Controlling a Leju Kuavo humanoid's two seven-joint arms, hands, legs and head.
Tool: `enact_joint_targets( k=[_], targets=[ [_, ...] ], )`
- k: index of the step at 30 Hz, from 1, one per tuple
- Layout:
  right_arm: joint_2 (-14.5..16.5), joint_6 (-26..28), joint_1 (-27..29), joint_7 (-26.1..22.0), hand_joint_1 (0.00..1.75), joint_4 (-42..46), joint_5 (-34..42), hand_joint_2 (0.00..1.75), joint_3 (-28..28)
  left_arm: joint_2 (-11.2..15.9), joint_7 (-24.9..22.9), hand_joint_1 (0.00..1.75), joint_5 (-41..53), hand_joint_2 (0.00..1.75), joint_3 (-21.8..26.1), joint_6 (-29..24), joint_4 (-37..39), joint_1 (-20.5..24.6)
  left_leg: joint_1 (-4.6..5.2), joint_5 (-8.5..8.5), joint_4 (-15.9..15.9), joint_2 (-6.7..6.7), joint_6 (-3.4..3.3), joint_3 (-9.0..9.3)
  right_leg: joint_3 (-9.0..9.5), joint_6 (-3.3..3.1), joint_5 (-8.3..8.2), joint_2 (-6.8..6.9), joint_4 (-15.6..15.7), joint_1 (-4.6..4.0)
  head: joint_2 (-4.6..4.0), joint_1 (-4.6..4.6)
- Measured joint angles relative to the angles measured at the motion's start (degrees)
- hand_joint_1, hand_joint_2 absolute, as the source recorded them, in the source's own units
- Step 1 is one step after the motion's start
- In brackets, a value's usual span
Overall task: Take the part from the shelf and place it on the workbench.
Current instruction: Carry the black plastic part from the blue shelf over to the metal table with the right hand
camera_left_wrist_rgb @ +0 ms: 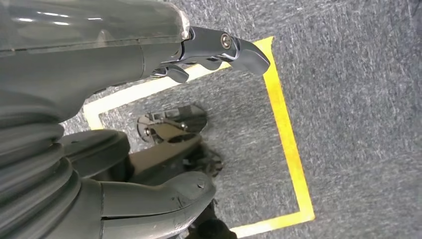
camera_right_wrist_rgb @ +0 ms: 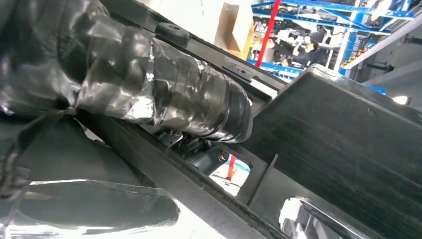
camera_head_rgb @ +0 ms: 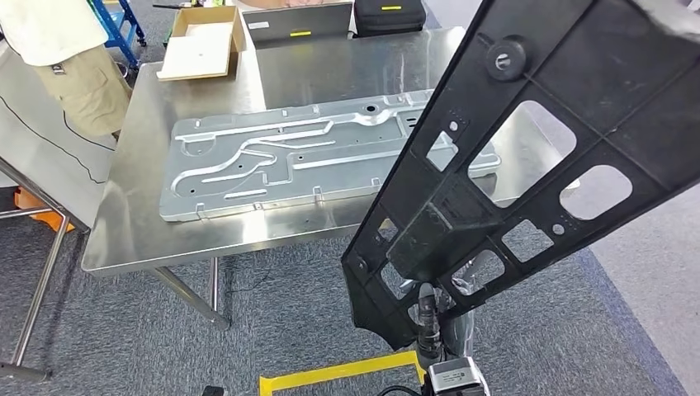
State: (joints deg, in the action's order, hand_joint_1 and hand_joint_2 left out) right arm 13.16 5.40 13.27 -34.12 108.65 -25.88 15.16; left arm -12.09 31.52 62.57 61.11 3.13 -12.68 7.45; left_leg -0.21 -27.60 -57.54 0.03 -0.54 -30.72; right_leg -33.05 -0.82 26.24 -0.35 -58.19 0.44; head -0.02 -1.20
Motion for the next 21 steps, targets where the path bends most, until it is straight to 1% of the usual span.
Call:
enact_joint_targets(
  k=[1, 3, 4, 5, 6, 7, 8, 9, 10, 11, 12, 13, 14, 15, 16, 17, 19, 20, 21],
  targets=[
    [0.0, 0.0, 0.0, 0.0, 1.75, 0.0, 0.0, 0.00, 0.0, 0.0, 0.0, 0.00, 0.0, 1.75, 0.0, 0.0, 0.0, 0.0, 0.14, -0.10, 0.5, 0.00, -0.18, 0.09, -0.05, 0.32, -0.04, 0.00, 0.0, -0.02, 0.00, 0.00],
    [0.0, 0.0, 0.0, 0.0, 1.75, 0.0, 0.0, 0.00, 0.0, 0.0, -0.1, 0.00, 0.0, 1.75, 0.0, 0.0, 0.0, -0.1, -0.04, 0.33, 0.9, 0.05, -0.69, 0.15, -0.02, 1.00, -0.04, 0.00, 0.0, 0.01, 0.00, 0.00],
    [0.0, 0.0, 0.0, 0.0, 1.75, 0.0, 0.0, 0.00, 0.0, 0.0, -0.1, 0.00, 0.0, 1.75, 0.0, 0.0, 0.0, -0.1, -0.21, 0.63, 1.2, 0.12, -1.06, 0.28, -0.22, 1.27, 0.50, 0.02, -0.5, -0.01, 0.00, 0.02],
    [0.0, 0.0, 0.0, 0.0, 1.75, 0.0, 0.0, 0.00, -0.1, 0.0, -0.1, 0.00, 0.0, 1.75, 0.0, 0.0, 0.0, 0.0, -0.39, 0.92, 1.6, 0.20, -1.41, 0.38, -0.92, 1.50, 1.71, 0.03, -2.2, -0.03, 0.00, 0.03],
    [0.0, 0.0, 0.0, 0.0, 1.75, 0.0, 0.0, 0.00, -0.1, 0.0, -0.1, 0.00, 0.0, 1.75, 0.0, 0.0, 0.0, 0.0, -0.48, 1.12, 1.7, 0.29, -1.63, 0.44, -2.17, 1.67, 3.50, 0.05, -5.0, 0.04, 0.00, 0.04],
    [0.0, 0.0, -0.1, 0.0, 1.75, 0.0, 0.0, 0.00, -0.1, 0.0, -0.1, 0.00, 0.0, 1.75, 0.0, 0.0, 0.0, 0.0, -0.44, 1.19, 1.8, 0.35, -1.78, 0.37, -3.92, 1.84, 5.55, 0.07, -8.7, 0.09, 0.00, 0.06],
    [0.0, 0.0, 0.0, 0.0, 1.75, 0.0, 0.0, 0.00, -0.2, 0.0, -0.2, 0.00, -0.1, 1.75, 0.0, 0.0, 0.0, 0.0, -0.40, 1.20, 1.7, 0.41, -1.81, 0.30, -5.71, 2.01, 7.24, 0.07, -12.6, 0.18, 0.01, 0.05],
    [0.0, 0.0, 0.0, 0.0, 1.75, 0.0, 0.0, 0.00, -0.2, 0.0, -0.2, 0.00, -0.1, 1.75, 0.0, 0.0, 0.0, 0.0, -0.36, 1.18, 1.7, 0.45, -1.81, 0.26, -6.97, 2.15, 7.98, 0.07, -15.2, 0.28, 0.01, 0.05],
    [0.0, 0.0, 0.0, 0.0, 1.75, 0.0, 0.0, 0.00, -0.2, 0.0, -0.2, 0.00, -0.1, 1.75, 0.0, 0.0, 0.0, 0.0, -0.35, 1.14, 1.6, 0.47, -1.79, 0.27, -7.34, 2.24, 7.62, 0.09, -15.9, 0.36, 0.02, 0.05],
    [0.0, 0.0, 0.0, 0.0, 1.75, 0.0, 0.0, 0.00, -0.3, 0.0, -0.2, 0.00, -0.1, 1.75, 0.0, 0.0, 0.0, 0.0, -0.34, 1.06, 1.6, 0.45, -1.75, 0.32, -6.52, 2.25, 6.13, 0.12, -14.2, 0.42, 0.02, 0.04],
    [0.0, 0.0, 0.0, 0.0, 1.75, 0.0, 0.0, 0.00, -0.3, 0.0, -0.2, 0.00, -0.1, 1.75, 0.0, 0.0, 0.0, 0.0, -0.35, 0.94, 1.5, 0.42, -1.66, 0.41, -4.73, 2.18, 3.96, 0.19, -10.6, 0.46, 0.01, 0.04],
    [0.0, 0.0, 0.0, 0.0, 1.75, 0.0, 0.0, 0.00, -0.3, 0.0, -0.2, 0.00, -0.1, 1.75, 0.0, 0.0, 0.0, 0.0, -0.35, 0.78, 1.3, 0.39, -1.50, 0.47, -2.71, 1.99, 2.19, 0.28, -6.5, 0.47, 0.01, 0.04],
    [0.0, 0.0, 0.0, 0.0, 1.75, 0.0, -0.1, 0.00, -0.3, 0.0, -0.3, 0.00, -0.1, 1.75, 0.0, 0.0, 0.0, 0.0, -0.20, 0.57, 1.1, 0.36, -1.24, 0.44, -1.07, 1.77, 0.93, 0.34, -3.1, 0.40, 0.00, 0.04],
    [0.0, 0.1, 0.0, 0.0, 1.75, 0.0, -0.1, 0.00, -0.3, 0.0, -0.3, 0.00, -0.1, 1.75, 0.0, 0.0, 0.0, 0.0, -0.11, 0.40, 0.9, 0.36, -0.95, 0.36, -0.15, 1.51, 0.38, 0.37, -0.9, 0.31, 0.00, 0.03],
    [0.0, 0.3, 0.0, 0.1, 1.75, 0.0, -0.1, 0.00, -0.3, 0.0, -0.3, 0.00, -0.1, 1.75, 0.0, 0.0, 0.0, 0.0, -0.01, 0.28, 0.7, 0.37, -0.62, 0.24, 0.07, 1.25, 0.44, 0.34, -0.2, 0.21, 0.01, 0.03],
    [0.0, 0.9, 0.1, 0.2, 1.75, 0.0, -0.3, 0.00, -0.4, 0.0, -0.3, 0.00, -0.1, 1.75, 0.0, 0.0, 0.0, 0.0, 0.06, 0.19, 0.6, 0.39, -0.27, 0.17, -0.02, 1.00, 0.42, 0.27, -0.2, 0.09, 0.01, 0.02],
    [0.1, 2.9, 0.4, 0.7, 1.75, 0.0, -1.1, 0.00, -0.6, 0.0, -0.3, 0.00, -0.1, 1.75, 0.0, 0.0, 0.0, 0.0, -0.13, -0.34, 0.2, 0.40, 0.38, 0.00, 0.06, 0.34, 0.29, 0.22, 0.0, 0.22, 0.01, 0.02],
    [0.1, 4.2, 0.6, 0.9, 1.75, 0.1, -1.6, 0.00, -0.8, 0.0, -0.3, 0.00, -0.1, 1.75, 0.0, 0.0, 0.0, 0.0, -0.23, -1.24, -1.0, 0.37, 0.66, -0.48, 0.14, -0.02, 0.20, 0.25, 0.2, 0.31, 0.00, 0.02],
    [0.1, 5.6, 0.7, 1.2, 1.75, 0.2, -2.1, 0.00, -1.2, 0.0, -0.3, 0.00, -0.1, 1.75, 0.0, 0.0, 0.0, 0.0, -0.33, -2.81, -3.5, 0.34, 0.91, -1.58, 0.20, -0.31, 0.13, 0.30, 0.4, 0.41, 0.00, 0.02]
  ],
)
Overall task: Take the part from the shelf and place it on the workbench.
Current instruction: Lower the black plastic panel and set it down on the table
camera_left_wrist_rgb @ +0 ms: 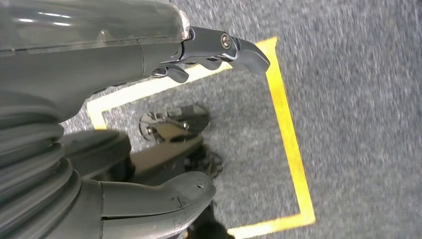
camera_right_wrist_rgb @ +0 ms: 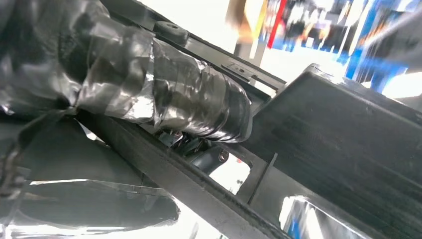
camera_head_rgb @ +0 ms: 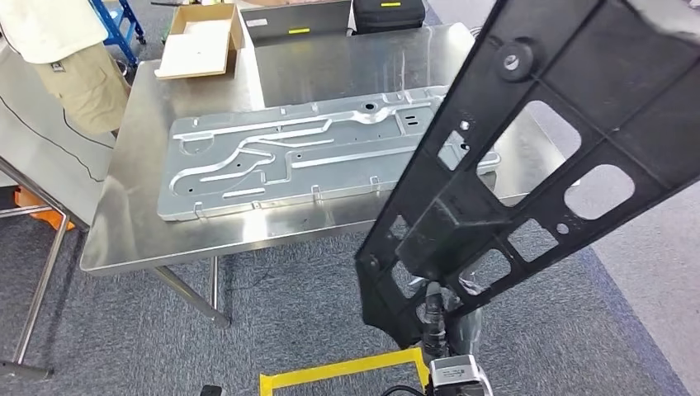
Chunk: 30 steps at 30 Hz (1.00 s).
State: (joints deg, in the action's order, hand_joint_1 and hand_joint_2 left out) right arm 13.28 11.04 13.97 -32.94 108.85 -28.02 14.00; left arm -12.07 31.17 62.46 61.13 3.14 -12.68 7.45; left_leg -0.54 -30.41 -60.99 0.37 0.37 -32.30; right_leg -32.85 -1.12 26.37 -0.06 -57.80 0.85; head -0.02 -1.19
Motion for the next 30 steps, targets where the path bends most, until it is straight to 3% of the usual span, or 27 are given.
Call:
enact_joint_targets(
  k=[2, 3, 4, 5, 7, 8, 10, 12, 14, 16, 18, 20, 21, 22, 23, 25, 26, 28, 30],
  targets=[
    [0.0, 2.2, 0.1, 0.6, 1.75, 0.4, -0.9, 0.00, -1.3, 0.0, 0.0, 0.00, 0.2, 1.75, 0.0, 0.2, 0.0, 0.0, -0.11, -3.84, -7.7, -0.02, 0.35, -3.54, -0.08, -0.30, 0.02, 0.06, 0.0, -0.05, 0.00, 0.00],
    [0.0, 2.9, 0.1, 1.0, 1.75, 0.7, -1.2, 0.00, -2.3, 0.0, 0.0, 0.00, 0.3, 1.75, 0.0, 0.3, 0.0, -0.1, -0.14, -5.06, -11.1, -0.01, 0.46, -5.19, -0.10, -0.34, 0.05, 0.05, -0.1, -0.08, 0.00, 0.01],
    [0.0, 3.2, 0.0, 1.3, 1.75, 0.9, -1.5, 0.00, -3.3, 0.0, 0.0, 0.00, 0.4, 1.75, 0.0, 0.4, 0.0, -0.1, -0.15, -5.08, -12.7, -0.01, 0.47, -5.99, -0.10, -0.36, 0.09, 0.02, -0.1, -0.11, 0.00, 0.01],
    [0.0, 3.4, 0.0, 1.7, 1.75, 1.1, -1.7, 0.00, -4.4, 0.0, 0.0, 0.00, 0.5, 1.75, 0.0, 0.6, 0.0, -0.1, -0.14, -3.87, -11.9, -0.01, 0.38, -5.68, -0.05, -0.35, 0.26, -0.07, -0.2, -0.13, 0.00, 0.01],
    [0.0, 3.1, -0.1, 2.0, 1.75, 1.5, -2.0, 0.00, -6.5, 0.1, 0.4, 0.00, 0.9, 1.75, -0.1, 1.0, 0.0, -0.1, 0.00, 0.24, -4.5, 0.01, -0.35, -2.20, 0.24, -0.19, 0.78, -0.24, -0.3, -0.15, 0.00, 0.01],
    [0.0, 2.9, -0.1, 1.9, 1.75, 1.6, -2.1, 0.00, -7.2, 0.1, 0.8, 0.00, 1.1, 1.75, -0.2, 1.2, 0.0, 0.0, 0.17, 1.38, -0.5, 0.11, -0.81, -0.25, 0.43, 0.08, 1.16, -0.29, -0.3, -0.22, 0.00, 0.02],
    [0.1, 2.4, -0.2, 1.7, 1.75, 1.7, -2.3, 0.00, -8.3, 0.3, 1.4, 0.00, 1.5, 1.75, -0.4, 1.4, 0.0, 0.1, 0.58, 1.48, 4.0, 0.31, -1.58, 1.93, 0.92, 0.95, 1.50, -0.23, -0.3, -0.18, 0.00, 0.02],
    [0.1, 2.3, -0.2, 1.5, 1.75, 1.7, -2.5, 0.00, -8.8, 0.3, 1.6, 0.00, 1.6, 1.75, -0.6, 1.6, 0.0, 0.0, 0.62, 1.08, 5.0, 0.22, -2.14, 2.73, 1.34, 1.93, 1.09, -0.17, -0.7, -0.13, 0.00, 0.02],
    [0.2, 2.3, -0.3, 1.4, 1.75, 1.7, -2.8, 0.00, -9.0, 0.2, 1.8, 0.00, 1.6, 1.75, -0.7, 1.6, 0.0, -0.2, 0.37, 1.25, 5.7, 0.04, -2.87, 4.30, 0.98, 2.50, 1.26, -0.11, -2.5, -0.05, 0.01, 0.04],
    [0.2, 2.3, -0.3, 1.3, 1.75, 1.7, -3.0, 0.00, -9.1, 0.2, 1.8, 0.00, 1.6, 1.75, -0.8, 1.6, 0.0, -0.3, 0.24, 0.90, 6.1, 0.01, -3.24, 5.83, -2.13, 2.88, 3.08, -0.09, -7.5, 0.04, 0.01, 0.08],
    [0.2, 2.4, -0.2, 1.2, 1.75, 1.6, -3.2, 0.00, -9.2, 0.2, 1.8, 0.00, 1.4, 1.75, -0.9, 1.6, 0.0, -0.3, 0.19, 0.12, 6.4, 0.01, -3.19, 7.24, -7.15, 3.27, 5.42, -0.08, -13.8, 0.08, 0.00, 0.10],
    [0.2, 2.4, 0.0, 1.2, 1.75, 1.6, -3.3, 0.00, -9.3, 0.2, 1.6, 0.00, 1.3, 1.75, -0.9, 1.4, 0.0, -0.4, 0.05, -0.69, 6.9, -0.07, -2.93, 9.11, -9.98, 3.53, 6.43, -0.06, -15.0, 0.21, 0.00, 0.09],
    [0.2, 2.5, 0.1, 1.2, 1.75, 1.6, -3.4, 0.00, -9.3, 0.2, 1.4, 0.00, 1.2, 1.75, -0.9, 1.2, 0.0, -0.4, -0.10, -1.22, 7.2, -0.18, -2.71, 10.23, -10.00, 3.64, 5.57, -0.03, -12.8, 0.32, 0.01, 0.09],
    [0.2, 2.6, 0.2, 1.2, 1.75, 1.5, -3.5, 0.00, -9.3, 0.1, 1.2, 0.00, 1.1, 1.75, -0.9, 0.9, 0.0, -0.5, -0.22, -1.82, 7.5, -0.28, -2.42, 11.25, -9.34, 3.73, 3.26, 0.08, -9.3, 0.46, 0.01, 0.10],
    [0.2, 2.6, 0.2, 1.2, 1.75, 1.5, -3.6, 0.00, -9.3, 0.1, 1.0, 0.00, 1.0, 1.75, -0.9, 0.6, 0.0, -0.4, -0.24, -2.51, 7.6, -0.40, -2.09, 12.31, -8.60, 3.77, -0.23, 0.40, -5.6, 0.60, 0.01, 0.10],
    [0.2, 2.7, 0.4, 1.3, 1.75, 1.5, -3.9, 0.00, -9.4, 0.1, 0.5, 0.00, 0.8, 1.75, -0.9, 0.0, 0.0, -0.3, 0.04, -3.99, 8.6, -0.48, -1.46, 13.76, -7.48, 3.00, -5.46, 0.95, -1.1, 0.64, 0.01, 0.09],
    [0.3, 2.7, 0.6, 1.4, 1.75, 1.5, -4.1, 0.00, -9.4, 0.2, 0.3, 0.00, 0.7, 1.75, -0.9, -0.2, 0.0, -0.2, 0.20, -4.35, 8.9, -0.49, -1.15, 14.42, -7.33, 2.46, -6.36, 0.99, -0.7, 0.64, 0.01, 0.06],
    [0.4, 2.7, 0.7, 1.4, 1.75, 1.6, -4.3, 0.00, -9.4, 0.2, 0.0, 0.00, 0.5, 1.75, -0.9, -0.5, 0.0, -0.1, 0.15, -4.47, 8.7, -0.41, -0.61, 14.98, -6.88, 1.33, -5.85, 0.49, -0.9, 0.62, 0.00, 0.00],
    [0.6, 2.8, 0.8, 1.4, 1.75, 1.6, -4.4, 0.00, -9.4, 0.2, -0.2, 0.00, 0.5, 1.75, -0.9, -0.9, 0.0, 0.0, -0.09, -5.24, 4.9, -0.41, -0.09, 13.36, -6.43, 0.38, -5.33, 0.21, -1.1, 0.46, 0.00, -0.01]
  ],
)
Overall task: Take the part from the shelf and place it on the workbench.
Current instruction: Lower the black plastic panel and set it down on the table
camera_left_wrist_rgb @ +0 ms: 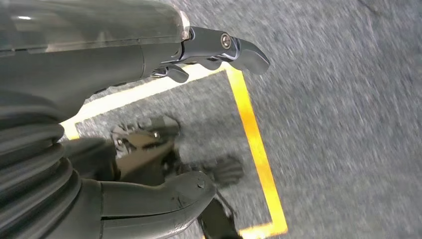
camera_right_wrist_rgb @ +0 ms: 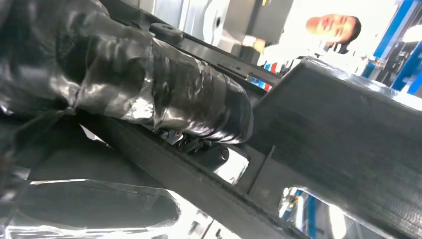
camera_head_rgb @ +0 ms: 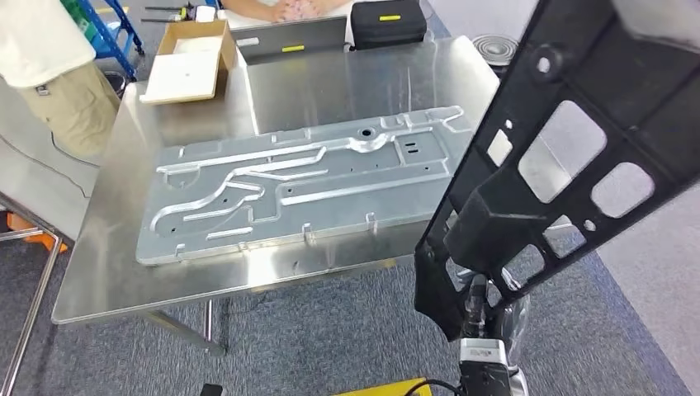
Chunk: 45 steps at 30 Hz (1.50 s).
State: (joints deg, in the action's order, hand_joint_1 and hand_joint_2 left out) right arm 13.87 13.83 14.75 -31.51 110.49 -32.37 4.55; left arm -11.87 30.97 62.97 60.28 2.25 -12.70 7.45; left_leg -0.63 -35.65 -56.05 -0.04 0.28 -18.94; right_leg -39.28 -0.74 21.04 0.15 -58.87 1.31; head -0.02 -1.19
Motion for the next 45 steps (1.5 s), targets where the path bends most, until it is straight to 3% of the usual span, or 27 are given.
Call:
enact_joint_targets(
  k=[3, 4, 5, 7, 8, 9, 10, 11, 13, 15, 16, 19, 20, 21, 24, 26, 28, 31, 34, 35, 36, 37, 39, 40, 42, 45],
  targets=[
    [0.2, 0.1, 0.1, 0.0, 1.75, 0.0, -0.1, 0.00, 0.0, 0.0, -0.1, 0.00, 0.1, 1.75, 0.0, -0.3, 0.0, 0.1, 0.00, -5.72, -11.6, 0.00, 0.32, -7.42, 0.33, -0.94, 0.67, -0.11, 0.0, -0.64, 0.00, -0.01],
    [0.3, 0.1, 0.2, 0.0, 1.75, 0.0, -0.1, 0.00, 0.0, 0.0, -0.1, 0.00, 0.1, 1.75, 0.0, -0.3, 0.0, 0.0, 0.13, -6.89, -14.2, 0.00, 0.12, -9.57, 0.52, -1.18, 0.89, -0.18, 0.0, -0.97, 0.00, -0.02],
    [0.3, 0.1, 0.2, 0.0, 1.75, 0.0, -0.1, 0.00, 0.0, 0.0, -0.2, 0.00, 0.1, 1.75, 0.0, -0.3, 0.0, -0.1, 0.28, -6.48, -14.6, -0.01, -0.32, -10.70, 0.78, -1.39, 1.09, -0.26, 0.0, -1.38, 0.00, -0.01],
    [0.3, 0.1, 0.3, 0.0, 1.75, 0.0, -0.2, 0.00, 0.0, -0.1, -0.2, 0.00, 0.1, 1.75, 0.0, -0.3, 0.0, -0.1, 1.01, -1.83, -9.5, 0.03, -2.07, -10.22, 1.45, -1.74, 1.42, -0.43, 0.0, -2.33, 0.00, -0.01],
    [0.4, 0.2, 0.3, 0.0, 1.75, 0.0, -0.2, 0.00, 0.0, 0.0, -0.2, 0.00, 0.1, 1.75, 0.0, -0.3, 0.0, -0.1, 1.53, 0.97, -6.0, 0.02, -3.54, -9.38, 1.79, -1.89, 1.52, -0.45, 0.0, -2.66, 0.00, 0.07],
    [0.4, 0.2, 0.3, 0.0, 1.75, 0.0, -0.2, 0.00, 0.0, 0.1, -0.2, 0.00, 0.1, 1.75, 0.0, -0.3, -0.1, 0.0, 1.94, 3.19, -2.9, 0.00, -4.69, -8.63, 2.06, -1.95, 1.56, -0.45, 0.2, -2.76, 0.00, 0.23],
    [0.4, 0.2, 0.3, 0.0, 1.75, 0.1, -0.3, 0.00, 0.0, 0.1, -0.2, 0.00, 0.1, 1.75, 0.0, -0.3, -0.1, 0.1, 2.43, 4.46, -0.9, 0.03, -5.45, -8.15, 2.23, -1.81, 1.48, -0.47, 0.4, -2.62, 0.00, 0.37],
    [0.4, 0.2, 0.4, 0.0, 1.75, 0.1, -0.3, 0.00, 0.0, 0.2, -0.2, 0.00, 0.1, 1.75, 0.0, -0.3, -0.2, 0.1, 2.79, 5.08, 0.2, -0.01, -5.91, -7.98, 2.32, -1.50, 1.33, -0.48, 0.7, -2.27, 0.00, 0.50],
    [0.5, 0.3, 0.5, 0.0, 1.75, 0.1, -0.3, 0.00, -0.1, 0.1, -0.2, 0.00, 0.1, 1.75, 0.0, -0.3, -0.2, 0.2, 3.06, 6.13, 2.0, 0.00, -6.03, -7.45, 2.46, -0.72, 0.80, -0.52, 1.4, -1.85, 0.00, 0.50],
    [0.5, 0.3, 0.6, 0.0, 1.75, 0.2, -0.4, 0.00, -0.1, 0.0, -0.2, 0.00, 0.1, 1.75, 0.0, -0.4, -0.2, 0.2, 2.55, 7.80, 4.0, 0.04, -6.03, -6.62, 2.22, -0.11, 1.52, -0.52, 0.7, -1.94, 0.00, 0.55],
    [0.5, 0.5, 0.6, 0.0, 1.75, 0.3, -0.4, 0.00, -0.1, 0.0, -0.1, 0.00, 0.1, 1.75, 0.0, -0.4, -0.2, 0.1, 2.13, 8.50, 4.8, 0.11, -5.76, -6.31, 1.37, 0.27, 3.08, -0.52, -1.4, -1.90, 0.00, 0.58],
    [0.5, 1.6, 0.8, 0.3, 1.75, 0.3, -1.7, 0.00, -0.4, -0.1, 0.0, 0.00, 0.2, 1.75, 0.0, -0.3, -0.2, 0.0, 1.49, 8.65, 4.7, 0.37, -4.87, -6.45, -3.13, 1.87, 8.89, -0.44, -12.3, -0.71, 0.00, 0.61],
    [0.5, 2.6, 0.9, 0.9, 1.75, 0.4, -3.2, 0.00, -0.7, -0.2, 0.0, 0.00, 0.2, 1.75, 0.0, -0.3, -0.2, -0.1, 1.24, 8.39, 4.4, 0.42, -4.50, -6.47, -3.69, 2.40, 9.17, -0.38, -13.8, -0.27, 0.00, 0.60],
    [0.5, 3.9, 0.9, 1.8, 1.75, 0.4, -5.2, 0.00, -1.0, -0.2, 0.0, 0.00, 0.3, 1.75, 0.0, -0.2, -0.2, -0.2, 0.94, 8.03, 4.0, 0.45, -4.05, -6.46, -3.22, 2.92, 8.36, -0.31, -13.3, 0.12, 0.00, 0.60],
    [0.4, 8.0, -0.2, 5.9, 1.75, 0.3, -13.1, 0.00, -3.4, -0.4, 0.0, 0.00, 0.8, 1.75, -0.2, 0.1, -0.2, 0.0, 0.20, 6.13, 1.7, 0.41, -2.37, -6.70, 1.84, 4.02, 3.97, -0.12, -4.0, 0.88, 0.00, 0.62],
    [-0.1, 9.5, -2.3, 9.1, 1.75, 0.0, -18.2, 0.00, -6.9, -0.4, -0.1, 0.00, 1.3, 1.75, -0.5, 0.5, -0.2, 0.3, 0.24, 4.85, 0.2, 0.43, -1.37, -7.32, 3.32, 3.24, 3.78, -0.23, -1.1, 0.82, 0.00, 0.48],
    [-1.2, 10.0, -4.6, 11.6, 1.75, -0.9, -21.9, 0.00, -11.6, -0.5, -0.3, 0.00, 1.8, 1.75, -0.8, 0.9, -0.2, 0.7, 0.21, 4.29, -0.3, 0.42, -0.78, -7.55, 3.19, 1.90, 4.49, -0.32, -1.4, 0.55, 0.00, 0.33],
    [-3.2, 10.0, -7.9, 13.9, 1.75, -3.3, -25.4, 0.00, -17.6, -0.5, -0.5, 0.00, 2.3, 1.75, -1.3, 1.4, -0.2, 1.1, -0.09, 2.38, -3.2, 0.39, -0.13, -8.62, 3.46, 0.84, 4.70, -0.27, -1.0, 0.62, 0.00, 0.32],
    [-5.5, 9.6, -11.3, 15.6, 1.75, -6.5, -29.2, 0.00, -22.6, -0.5, -0.8, 0.00, 2.7, 1.75, -2.0, 1.9, -0.2, 1.3, -0.16, -2.22, -14.7, 0.37, 0.16, -15.27, 3.63, 0.38, 4.95, -0.22, -1.0, 0.51, 0.00, 0.32],
    [-6.3, 9.4, -12.3, 16.4, 1.75, -7.8, -31.0, 0.00, -23.9, -0.5, -1.0, 0.00, 2.8, 1.75, -2.1, 2.0, -0.2, 1.4, -0.17, -2.75, -17.9, 0.37, 0.12, -17.47, 3.72, 0.30, 5.06, -0.23, -1.0, 0.43, 0.00, 0.32],
    [-7.3, 9.2, -13.2, 17.2, 1.75, -9.2, -33.1, 0.00, -25.1, -0.5, -1.1, 0.00, 2.9, 1.75, -2.3, 2.1, -0.2, 1.4, -0.15, -1.88, -18.7, 0.37, -0.04, -18.56, 3.87, 0.28, 5.18, -0.29, -1.0, 0.37, 0.00, 0.32],
    [-8.2, 9.1, -14.3, 18.1, 1.75, -10.7, -35.2, 0.00, -26.0, -0.5, -1.1, 0.00, 3.0, 1.75, -2.5, 2.2, -0.2, 1.4, -0.11, 0.17, -17.2, 0.36, -0.30, -18.52, 4.10, 0.32, 5.30, -0.39, -1.0, 0.32, 0.00, 0.32],
    [-10.3, 9.0, -16.4, 19.6, 1.75, -14.0, -38.9, 0.00, -27.8, -0.5, -1.2, 0.00, 3.1, 1.75, -3.1, 2.3, -0.2, 1.7, 0.08, 5.49, -9.5, 0.34, -1.15, -16.05, 4.67, 0.60, 5.56, -0.53, -0.9, 0.30, 0.01, 0.33],
    [-11.1, 9.0, -17.2, 19.9, 1.75, -15.3, -39.9, 0.00, -28.4, -0.5, -1.2, 0.00, 3.1, 1.75, -3.3, 2.4, -0.2, 1.9, 0.27, 7.23, -6.0, 0.32, -1.53, -14.81, 4.85, 0.86, 5.65, -0.54, -0.9, 0.23, 0.00, 0.33],
    [-12.7, 9.0, -18.4, 20.2, 1.75, -17.4, -40.6, 0.00, -29.2, -0.5, -1.2, 0.00, 3.1, 1.75, -3.6, 2.5, -0.2, 2.1, 0.63, 8.27, -2.8, 0.25, -1.97, -13.71, 4.92, 1.54, 5.59, -0.46, -0.7, 0.21, 0.01, 0.34],
    [-14.0, 9.1, -19.4, 20.4, 1.75, -19.3, -40.9, 0.00, -29.8, -0.6, -1.2, 0.00, 3.1, 1.75, -3.7, 2.5, -0.2, 2.1, 0.56, 8.88, -1.6, 0.13, -2.62, -13.33, 5.05, 2.66, 5.56, -0.37, -0.3, 0.26, 0.00, 0.33]
  ],
)
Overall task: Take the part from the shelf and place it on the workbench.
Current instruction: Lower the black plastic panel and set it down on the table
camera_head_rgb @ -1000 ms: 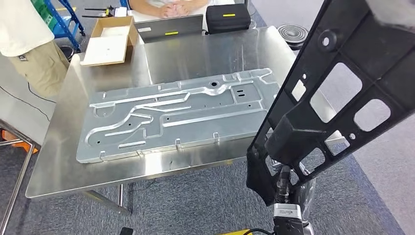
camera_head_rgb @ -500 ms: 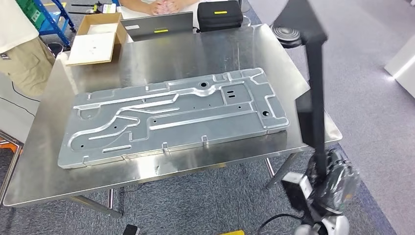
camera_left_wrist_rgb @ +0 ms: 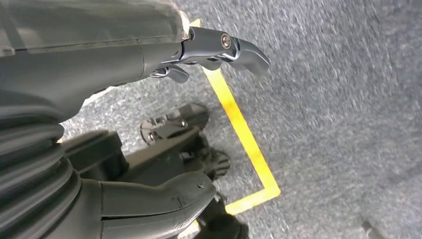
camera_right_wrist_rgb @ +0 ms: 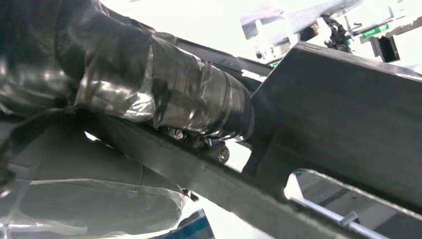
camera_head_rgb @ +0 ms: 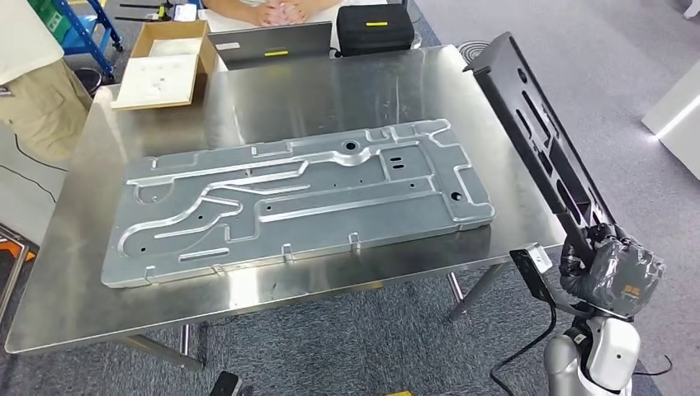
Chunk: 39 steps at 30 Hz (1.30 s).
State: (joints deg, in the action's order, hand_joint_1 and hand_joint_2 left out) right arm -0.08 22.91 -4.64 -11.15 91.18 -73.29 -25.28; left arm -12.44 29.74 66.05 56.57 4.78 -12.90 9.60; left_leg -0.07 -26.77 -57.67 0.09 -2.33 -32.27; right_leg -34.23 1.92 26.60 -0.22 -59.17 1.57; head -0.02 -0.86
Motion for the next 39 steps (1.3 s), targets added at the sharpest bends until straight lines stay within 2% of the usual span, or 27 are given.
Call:
enact_joint_targets(
  k=[2, 4, 5, 6, 7, 9, 10, 11, 13, 16, 18, 20, 21, 22, 23, 25, 27, 30, 32, 33, 35, 36, 37, 38, 39],
  targets=[
    [-0.7, 0.0, -0.4, 0.0, 1.75, -0.8, -0.1, 0.00, -0.2, -0.1, 0.0, 0.00, 0.0, 1.75, -0.1, 0.0, 0.0, 0.1, -0.19, 0.62, 1.1, 0.05, -0.66, 0.54, -1.26, 0.31, 2.08, 0.05, -3.0, 0.02, 0.00, 0.02],
    [-1.3, 0.0, -0.7, 0.4, 1.75, -1.7, -0.8, 0.00, -0.3, -0.2, 0.0, 0.00, 0.0, 1.75, -0.3, 0.0, 0.0, 0.1, 0.06, 0.68, 1.3, 0.10, -1.01, 0.64, -4.71, 0.40, 5.54, 0.07, -10.1, 0.01, 0.00, 0.02],
    [-1.5, -0.1, -0.8, 0.8, 1.75, -2.2, -1.5, 0.00, -0.4, -0.2, 0.0, 0.00, 0.1, 1.75, -0.4, 0.0, 0.0, 0.1, 0.20, 0.61, 1.2, 0.09, -1.10, 0.62, -6.38, 0.46, 6.64, 0.07, -13.3, -0.04, 0.00, 0.03],
    [-1.9, -0.2, -0.9, 1.4, 1.75, -2.9, -2.6, 0.00, -0.4, -0.2, 0.0, 0.00, 0.2, 1.75, -0.5, 0.0, 0.0, 0.1, 0.36, 0.51, 1.1, 0.05, -1.19, 0.64, -7.31, 0.47, 6.67, 0.07, -14.9, -0.08, 0.00, 0.02],
    [-2.5, -0.4, -1.2, 2.0, 1.75, -3.8, -4.0, 0.00, -0.5, -0.2, 0.0, 0.00, 0.3, 1.75, -0.7, 0.0, 0.0, 0.1, 0.48, 0.38, 0.9, -0.01, -1.23, 0.69, -7.17, 0.39, 5.55, 0.07, -14.3, -0.13, 0.00, 0.03],
    [-4.1, -0.7, -2.0, 3.1, 1.75, -6.2, -6.9, 0.00, -0.5, -0.3, 0.0, 0.00, 0.5, 1.75, -1.1, 0.1, 0.0, 0.2, 0.64, -0.02, 0.6, -0.18, -1.14, 0.82, -4.12, -0.09, 1.45, 0.08, -7.5, -0.33, 0.00, 0.03],
    [-5.0, -0.8, -2.6, 3.5, 1.75, -7.5, -8.4, 0.00, -0.4, -0.3, 0.0, 0.00, 0.6, 1.75, -1.3, 0.2, 0.0, 0.3, 0.79, -0.24, 0.2, -0.24, -1.00, 0.74, -2.43, -0.43, -0.04, 0.09, -3.9, -0.55, 0.00, 0.03],
    [-5.8, -0.9, -3.3, 3.9, 1.75, -8.7, -9.7, 0.00, -0.3, -0.4, 0.0, 0.00, 0.6, 1.75, -1.4, 0.2, 0.0, 0.4, 0.91, -0.41, 0.0, -0.30, -0.86, 0.58, -1.28, -0.73, -0.87, 0.10, -1.3, -0.71, 0.01, 0.02],
    [-7.6, -1.0, -4.6, 4.7, 1.75, -11.4, -12.4, 0.00, 0.5, -0.4, 0.0, 0.00, 0.6, 1.75, -1.7, 0.2, 0.0, 0.5, 1.11, -0.53, -0.2, -0.35, -0.57, 0.27, -0.80, -1.13, -0.88, 0.11, 0.0, -0.99, 0.01, 0.02],
    [-10.9, -1.6, -7.0, 6.0, 1.75, -16.0, -15.5, 0.00, 3.3, -0.4, -0.2, 0.00, 0.4, 1.75, -2.3, 0.3, 0.0, 0.6, 1.15, -1.47, -1.2, -0.41, 0.13, -0.09, -0.71, -1.75, -1.02, 0.16, 0.4, -0.46, 0.00, 0.01],
    [-13.3, -2.5, -9.0, 6.4, 1.75, -19.2, -16.2, 0.00, 6.5, -0.3, -0.3, 0.00, 0.1, 1.75, -2.6, 0.4, 0.0, 0.8, 0.91, -4.37, -6.3, -0.43, 0.82, -2.45, -0.59, -2.17, -1.13, 0.26, 0.6, -0.15, 0.00, -0.01],
    [-15.3, -3.1, -10.9, 6.5, 1.75, -22.3, -16.3, 0.00, 9.7, -0.3, -0.3, 0.00, -0.1, 1.75, -2.8, 0.5, 0.0, 0.7, 0.43, -7.64, -14.2, -0.41, 1.29, -6.47, -0.63, -2.30, -1.11, 0.29, 0.6, -0.09, 0.00, -0.02],
    [-16.1, -3.4, -11.7, 6.4, 1.75, -23.6, -16.3, 0.00, 11.2, -0.3, -0.3, 0.00, -0.2, 1.75, -2.8, 0.6, 0.0, 0.7, 0.21, -8.11, -16.7, -0.40, 1.45, -7.92, -0.62, -2.28, -1.08, 0.32, 0.6, -0.09, 0.00, -0.02],
    [-16.8, -3.6, -12.5, 6.3, 1.75, -24.8, -16.3, 0.00, 12.5, -0.3, -0.3, 0.00, -0.2, 1.75, -2.8, 0.6, 0.0, 0.6, 0.04, -7.35, -17.0, -0.39, 1.54, -8.35, -0.59, -2.23, -1.03, 0.36, 0.5, -0.07, 0.00, -0.02],
    [-17.4, -3.9, -13.3, 6.1, 1.75, -26.0, -16.3, 0.00, 13.9, -0.2, -0.3, 0.00, -0.3, 1.75, -2.8, 0.6, 0.0, 0.6, -0.07, -5.57, -15.1, -0.38, 1.56, -7.70, -0.54, -2.16, -0.98, 0.38, 0.5, -0.03, 0.00, -0.02],
    [-18.5, -4.7, -15.2, 5.8, 1.75, -28.2, -16.3, 0.00, 17.0, -0.1, -0.3, 0.00, -0.6, 1.75, -3.0, 0.6, 0.0, 0.7, -0.12, -1.19, -6.9, -0.36, 1.33, -4.16, -0.41, -1.85, -0.86, 0.33, 0.4, 0.03, 0.00, -0.02],
    [-19.5, -5.1, -17.7, 5.5, 1.75, -30.6, -16.3, 0.00, 20.7, 0.1, -0.3, 0.00, -1.0, 1.75, -3.3, 0.8, 0.0, 0.8, 0.05, 0.74, -1.4, -0.39, 0.96, -1.80, -0.49, -1.20, -0.97, 0.18, 0.4, -0.07, 0.00, -0.01],
    [-20.4, -5.3, -21.5, 3.9, 1.75, -34.3, -16.3, 0.00, 26.6, 0.2, -0.2, 0.00, -1.5, 1.75, -3.7, 1.2, 0.0, 0.8, 0.18, 1.12, -0.2, -0.39, 0.23, -1.60, -0.61, -0.08, -1.36, 0.09, 0.9, -0.05, 0.00, -0.01],
    [-20.8, -5.2, -23.7, 2.1, 1.75, -36.5, -16.3, 0.00, 30.3, 0.3, -0.2, 0.00, -1.8, 1.75, -4.0, 1.3, 0.0, 0.9, 0.00, 1.62, 0.5, -0.38, -0.54, -1.33, -1.36, 0.31, -0.02, 0.18, -0.9, 0.07, 0.00, 0.00],
    [-21.0, -5.1, -24.8, 1.3, 1.75, -37.6, -16.3, 0.00, 32.1, 0.3, -0.2, 0.00, -2.0, 1.75, -4.1, 1.3, 0.0, 0.9, -0.05, 1.77, 0.7, -0.37, -0.87, -1.21, -2.51, 0.39, 1.50, 0.23, -3.5, 0.12, 0.00, 0.01],
    [-21.4, -4.6, -27.0, 0.1, 1.75, -39.5, -16.3, 0.00, 35.9, 0.4, -0.2, 0.00, -2.2, 1.75, -4.2, 1.4, 0.0, 0.8, 0.21, 1.73, 0.6, -0.40, -1.20, -1.20, -6.15, 0.48, 4.96, 0.23, -11.1, 0.11, 0.00, 0.01],
    [-21.7, -4.3, -28.0, -0.1, 1.75, -40.2, -16.3, 0.00, 37.8, 0.4, -0.2, 0.00, -2.3, 1.75, -4.2, 1.4, 0.0, 0.8, 0.35, 1.66, 0.5, -0.43, -1.29, -1.19, -7.65, 0.51, 5.79, 0.23, -14.0, 0.09, 0.00, 0.01],
    [-22.2, -3.9, -29.0, 0.1, 1.75, -40.7, -16.3, 0.00, 39.9, 0.5, -0.3, 0.00, -2.3, 1.75, -4.2, 1.5, 0.0, 0.7, 0.45, 1.55, 0.4, -0.48, -1.34, -1.18, -8.33, 0.47, 5.52, 0.23, -15.1, 0.08, 0.00, 0.01],
    [-22.7, -3.4, -30.2, 0.6, 1.75, -41.1, -16.3, 0.00, 42.0, 0.5, -0.3, 0.00, -2.4, 1.75, -4.3, 1.5, 0.0, 0.6, 0.51, 1.40, 0.2, -0.53, -1.35, -1.16, -7.86, 0.36, 4.10, 0.23, -13.9, 0.06, 0.00, 0.01],
    [-23.3, -2.8, -31.6, 1.3, 1.75, -41.3, -16.3, 0.00, 44.4, 0.6, -0.3, 0.00, -2.4, 1.75, -4.4, 1.6, 0.0, 0.6, 0.55, 1.17, -0.2, -0.57, -1.29, -1.14, -6.40, 0.20, 1.95, 0.23, -10.6, 0.03, 0.00, 0.01]
  ],
)
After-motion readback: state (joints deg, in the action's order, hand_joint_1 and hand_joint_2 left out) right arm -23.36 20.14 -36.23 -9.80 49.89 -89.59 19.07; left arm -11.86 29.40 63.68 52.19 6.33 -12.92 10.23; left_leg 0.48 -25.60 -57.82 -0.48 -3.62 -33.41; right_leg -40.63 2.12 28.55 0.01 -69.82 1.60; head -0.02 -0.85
